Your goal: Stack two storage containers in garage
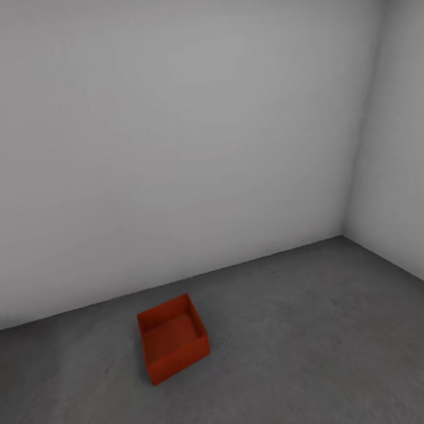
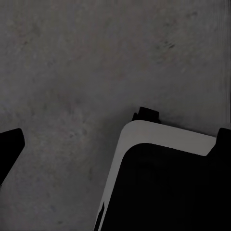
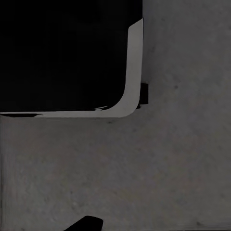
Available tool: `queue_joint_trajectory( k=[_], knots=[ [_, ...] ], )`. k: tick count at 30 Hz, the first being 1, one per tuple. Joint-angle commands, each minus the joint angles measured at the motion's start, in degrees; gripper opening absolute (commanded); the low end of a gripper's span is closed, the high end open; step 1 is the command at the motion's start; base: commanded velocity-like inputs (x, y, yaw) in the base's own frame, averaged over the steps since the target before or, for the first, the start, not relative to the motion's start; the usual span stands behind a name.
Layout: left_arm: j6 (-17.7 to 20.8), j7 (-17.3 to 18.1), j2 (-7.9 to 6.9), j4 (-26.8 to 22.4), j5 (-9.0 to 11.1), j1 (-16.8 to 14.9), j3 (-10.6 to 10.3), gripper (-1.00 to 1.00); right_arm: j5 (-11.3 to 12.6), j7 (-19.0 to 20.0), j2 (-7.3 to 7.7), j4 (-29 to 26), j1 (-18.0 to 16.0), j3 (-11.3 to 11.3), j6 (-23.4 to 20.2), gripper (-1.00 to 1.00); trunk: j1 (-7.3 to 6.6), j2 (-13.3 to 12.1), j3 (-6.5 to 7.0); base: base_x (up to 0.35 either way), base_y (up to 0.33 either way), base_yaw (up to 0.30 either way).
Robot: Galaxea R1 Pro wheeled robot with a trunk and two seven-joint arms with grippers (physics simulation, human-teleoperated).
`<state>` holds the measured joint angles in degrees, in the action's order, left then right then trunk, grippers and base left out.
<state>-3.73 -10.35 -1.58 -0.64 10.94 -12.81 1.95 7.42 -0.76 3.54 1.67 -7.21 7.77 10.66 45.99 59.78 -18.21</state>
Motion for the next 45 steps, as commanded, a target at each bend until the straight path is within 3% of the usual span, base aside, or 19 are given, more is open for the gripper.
queue_joint_trajectory(
  k=[1,28,29,30,32,45],
  knots=[
    [-0.24,-0.02,0.0,0.03,0.31,-0.02,0.16,1.0,0.58,-0.03,-0.02,0.18,-0.09,0.5,0.32,1.0,0.0,0.04,-0.07,0.0,0.0,-0.298],
    [-0.22,-0.02,0.0,0.03,0.31,-0.02,0.16,1.0,-0.12,0.64,0.25,0.18,-0.09,0.74,0.24,1.0,0.0,0.04,-0.07,0.0,0.0,-0.298],
    [-0.22,-0.02,0.0,0.03,0.31,-0.02,0.16,1.0,-0.12,0.9,0.28,0.18,-0.09,0.78,0.21,1.0,0.0,0.04,-0.07,0.0,0.0,-0.298],
    [-0.22,-0.02,0.0,0.03,0.31,-0.02,0.16,1.0,-0.09,3.8,0.54,0.18,-0.09,0.82,0.15,1.0,0.0,0.04,-0.07,0.0,0.0,-0.298],
    [-0.22,-0.02,0.0,0.03,0.31,-0.02,0.16,1.0,-0.11,4.33,0.57,0.18,-0.09,0.83,0.15,1.0,0.0,0.04,-0.07,0.0,0.0,-0.298],
    [-0.22,-0.02,0.0,0.03,0.31,-0.02,0.16,1.0,-0.16,4.82,0.51,0.18,-0.09,0.93,0.22,1.0,0.0,0.04,-0.07,0.0,0.0,-0.298]
  ],
)
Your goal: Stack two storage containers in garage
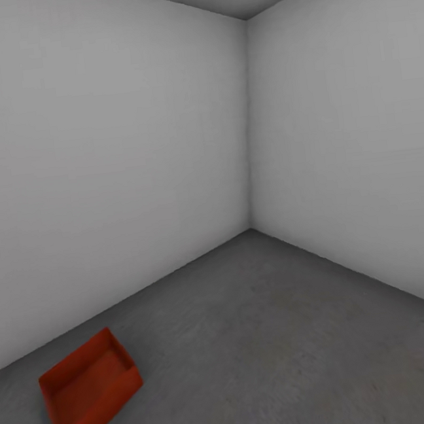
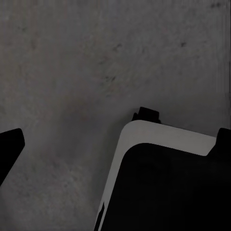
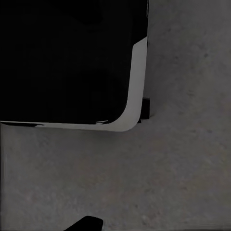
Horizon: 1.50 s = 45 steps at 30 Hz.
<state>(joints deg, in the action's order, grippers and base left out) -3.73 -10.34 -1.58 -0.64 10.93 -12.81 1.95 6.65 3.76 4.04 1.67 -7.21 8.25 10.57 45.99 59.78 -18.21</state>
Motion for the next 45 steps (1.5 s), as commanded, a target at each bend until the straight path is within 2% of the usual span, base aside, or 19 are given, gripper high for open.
queue_joint_trajectory(
  k=[1,41,45],
  knots=[
    [-0.23,-0.03,0.0,0.03,0.32,-0.02,0.16,1.0,0.62,0.29,0.0,0.18,-0.09,0.45,0.32,1.0,0.0,0.04,-0.07,0.0,0.0,-0.298],
    [-0.23,-0.03,0.0,0.03,0.32,-0.02,0.16,1.0,0.87,-0.19,-0.01,0.18,-0.09,0.29,0.42,1.0,0.0,0.04,-0.07,0.0,0.0,-0.298],
    [-0.24,-0.05,0.15,0.03,0.39,-0.02,0.62,1.0,1.12,0.04,0.0,0.17,-0.09,0.16,0.42,1.0,0.0,0.04,-0.07,0.0,0.0,-0.298]
  ],
)
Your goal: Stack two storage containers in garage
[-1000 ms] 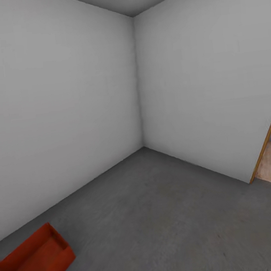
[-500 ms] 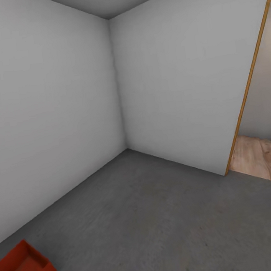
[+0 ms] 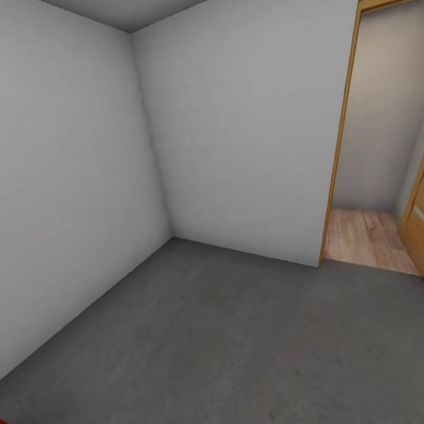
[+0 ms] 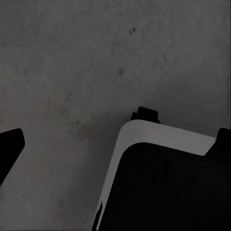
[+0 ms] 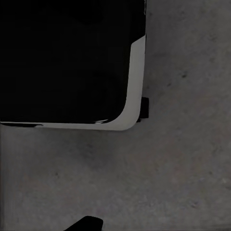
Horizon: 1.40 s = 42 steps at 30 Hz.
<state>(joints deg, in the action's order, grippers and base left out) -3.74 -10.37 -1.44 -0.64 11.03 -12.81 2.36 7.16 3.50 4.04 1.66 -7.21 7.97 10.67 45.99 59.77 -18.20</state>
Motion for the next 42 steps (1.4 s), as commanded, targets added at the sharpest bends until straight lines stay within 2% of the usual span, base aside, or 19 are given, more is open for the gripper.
queue_joint_trajectory(
  k=[1,18,42],
  knots=[
    [-0.24,-0.02,0.05,0.03,0.3,-0.02,0.26,1.0,0.64,0.31,0.0,0.18,-0.09,0.43,0.32,1.0,0.0,0.04,-0.07,0.0,0.0,-0.298],
    [-0.24,0.0,0.73,0.44,0.61,-0.02,0.24,1.0,0.84,0.38,0.0,0.18,-0.09,0.21,0.32,1.0,0.0,0.04,0.26,0.0,0.0,-0.282],
    [-0.21,0.0,0.74,0.47,0.75,-0.02,0.27,1.0,0.85,0.45,-0.12,0.18,-0.09,0.22,0.32,1.0,0.0,0.04,1.83,0.0,0.0,-0.145]
  ],
)
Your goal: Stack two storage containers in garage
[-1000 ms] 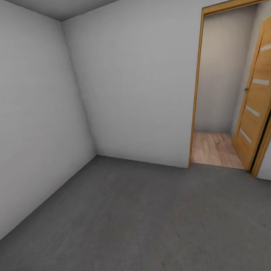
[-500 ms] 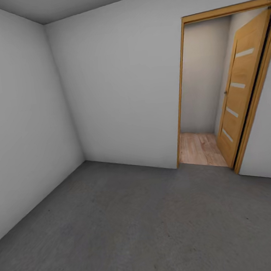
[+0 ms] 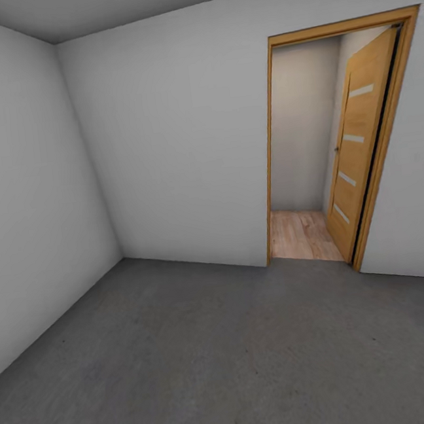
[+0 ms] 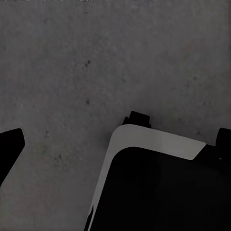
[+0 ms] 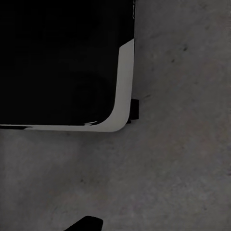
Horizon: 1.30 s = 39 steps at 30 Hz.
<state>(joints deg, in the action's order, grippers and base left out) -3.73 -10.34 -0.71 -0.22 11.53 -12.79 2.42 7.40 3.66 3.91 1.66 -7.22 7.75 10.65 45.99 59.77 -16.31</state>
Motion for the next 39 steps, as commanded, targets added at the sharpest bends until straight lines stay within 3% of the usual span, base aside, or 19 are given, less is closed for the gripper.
queue_joint_trajectory(
  k=[1,24,39],
  knots=[
    [-0.23,-0.03,0.01,0.05,0.24,-0.04,0.22,1.0,0.61,0.3,0.0,0.18,-0.08,0.44,0.34,1.0,0.0,0.05,-0.05,0.0,0.0,-0.024],
    [-0.23,-0.03,0.12,0.13,0.26,-0.04,0.21,1.0,0.25,0.24,-0.19,0.19,-0.08,0.55,0.34,1.0,0.0,0.05,0.74,0.0,0.0,-0.004],
    [-0.23,-0.09,0.09,0.13,0.33,-0.04,0.22,1.0,0.54,-0.1,-0.21,0.19,-0.08,0.42,0.34,1.0,0.0,0.05,0.75,0.0,0.0,-0.253]
  ],
)
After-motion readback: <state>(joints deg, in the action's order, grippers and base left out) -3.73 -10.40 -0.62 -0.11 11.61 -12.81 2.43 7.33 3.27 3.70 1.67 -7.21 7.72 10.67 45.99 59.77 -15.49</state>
